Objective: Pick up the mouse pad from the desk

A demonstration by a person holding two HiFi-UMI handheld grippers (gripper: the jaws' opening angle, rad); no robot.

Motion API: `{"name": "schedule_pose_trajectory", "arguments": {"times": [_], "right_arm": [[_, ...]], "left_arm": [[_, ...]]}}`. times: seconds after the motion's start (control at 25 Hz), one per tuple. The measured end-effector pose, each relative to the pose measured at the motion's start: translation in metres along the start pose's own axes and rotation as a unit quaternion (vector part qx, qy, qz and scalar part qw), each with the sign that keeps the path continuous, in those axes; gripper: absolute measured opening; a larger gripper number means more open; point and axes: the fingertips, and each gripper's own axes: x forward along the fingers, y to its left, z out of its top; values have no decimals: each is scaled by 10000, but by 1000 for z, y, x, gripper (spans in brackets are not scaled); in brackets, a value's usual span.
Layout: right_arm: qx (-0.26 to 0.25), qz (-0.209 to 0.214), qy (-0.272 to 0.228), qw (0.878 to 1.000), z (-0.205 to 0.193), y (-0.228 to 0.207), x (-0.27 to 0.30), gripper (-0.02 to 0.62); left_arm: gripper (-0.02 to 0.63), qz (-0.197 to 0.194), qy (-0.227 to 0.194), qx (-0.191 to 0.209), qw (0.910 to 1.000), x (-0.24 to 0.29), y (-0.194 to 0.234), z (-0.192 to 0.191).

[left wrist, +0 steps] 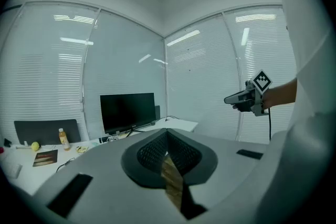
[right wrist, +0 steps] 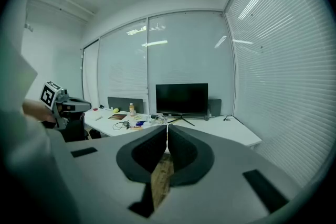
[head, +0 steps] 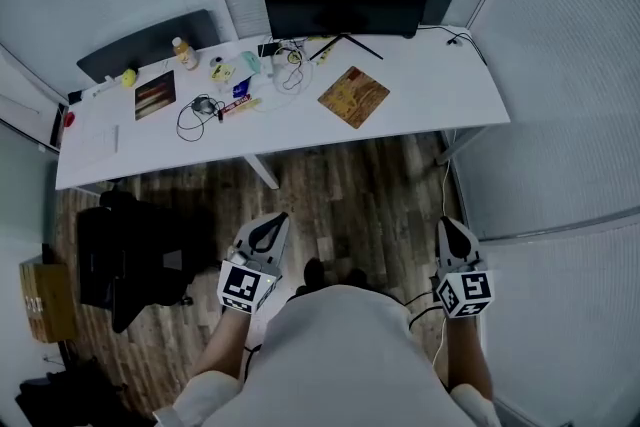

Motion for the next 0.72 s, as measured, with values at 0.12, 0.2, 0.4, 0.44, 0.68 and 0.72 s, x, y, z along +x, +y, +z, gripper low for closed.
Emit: {"name": "schedule_pose_trajectory", "arguments": {"times": [0.12, 0.2, 0.4, 0.44, 0.68, 0.72], "right_arm": [[10, -18, 1, 10000, 1, 2, 4, 31], [52, -21, -5, 10000, 2, 5, 8, 31], [53, -125, 41, 9999, 2, 13, 17, 31], [59, -154, 43, 9999, 2, 15, 19, 31], [129, -345, 26, 9993, 0, 23, 28, 31], [138, -363, 35, 9992, 0, 24, 29, 31]], "left_arm": [[17, -5, 22, -35, 10000, 2, 6, -5], [17, -61, 28, -38, 10000, 5, 9, -6], [17, -237, 131, -16, 9996, 11, 21, -13], [17, -280, 130, -8, 9995, 12, 24, -13], [17, -494, 35, -28, 9988, 21, 40, -17], [17, -511, 40, -25, 9987, 23, 42, -17]]}}
